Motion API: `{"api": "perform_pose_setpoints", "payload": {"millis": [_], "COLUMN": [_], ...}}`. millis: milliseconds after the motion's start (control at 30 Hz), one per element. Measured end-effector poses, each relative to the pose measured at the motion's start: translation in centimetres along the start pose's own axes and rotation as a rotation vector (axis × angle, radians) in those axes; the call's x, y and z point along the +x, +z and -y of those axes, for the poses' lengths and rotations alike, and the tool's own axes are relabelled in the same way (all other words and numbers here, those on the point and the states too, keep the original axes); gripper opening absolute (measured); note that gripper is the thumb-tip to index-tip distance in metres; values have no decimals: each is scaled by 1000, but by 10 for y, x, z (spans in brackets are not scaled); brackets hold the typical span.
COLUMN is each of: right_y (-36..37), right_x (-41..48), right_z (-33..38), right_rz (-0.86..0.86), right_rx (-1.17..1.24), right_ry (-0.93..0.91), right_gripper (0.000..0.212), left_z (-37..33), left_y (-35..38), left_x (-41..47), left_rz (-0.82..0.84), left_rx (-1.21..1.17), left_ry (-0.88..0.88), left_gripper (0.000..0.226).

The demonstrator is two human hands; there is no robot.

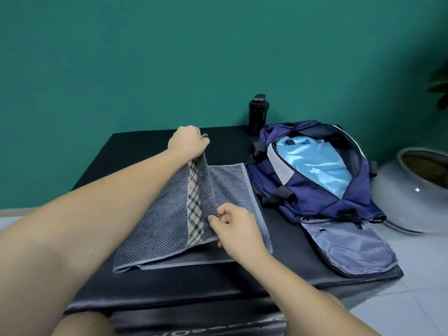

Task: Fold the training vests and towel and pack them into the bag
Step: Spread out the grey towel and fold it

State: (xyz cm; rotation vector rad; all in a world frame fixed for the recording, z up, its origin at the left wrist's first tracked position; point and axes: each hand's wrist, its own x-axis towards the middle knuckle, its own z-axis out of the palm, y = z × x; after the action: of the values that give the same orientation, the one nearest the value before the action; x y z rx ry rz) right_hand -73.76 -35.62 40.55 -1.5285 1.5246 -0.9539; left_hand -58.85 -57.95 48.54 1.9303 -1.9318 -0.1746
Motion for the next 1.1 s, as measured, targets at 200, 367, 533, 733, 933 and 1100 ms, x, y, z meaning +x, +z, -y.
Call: {"api": "perform_pose_setpoints", "payload": {"millis": [200, 367, 533, 733, 933, 1100], "right_y": [-40, -57, -65, -73, -71, -71], "right_x": [-8, -9, -5, -6, -11, -14], "right_z": [-22, -45, -64, -80, -87, -92], "right_rz": [-5, -3, -10, -62, -93, -81], "right_rx": [-42, -82, -143, -117, -190, -400], "right_ry": [18, 56, 84, 128, 185, 180], "right_gripper": [28, 18, 21, 19, 13, 12], "left_z": [-42, -56, -62, -69, -73, -74], "left_y": [48, 81, 112, 133, 153, 160], "left_x": [0, 0, 0, -1, -11, -13], "left_rz": [59, 114, 146, 114, 173, 206], "left_rx": [-59, -75, -113, -201, -272, -201], "left_ry": [29, 30, 15, 35, 75, 75], "left_gripper": [28, 30, 29, 29, 23, 21]}}
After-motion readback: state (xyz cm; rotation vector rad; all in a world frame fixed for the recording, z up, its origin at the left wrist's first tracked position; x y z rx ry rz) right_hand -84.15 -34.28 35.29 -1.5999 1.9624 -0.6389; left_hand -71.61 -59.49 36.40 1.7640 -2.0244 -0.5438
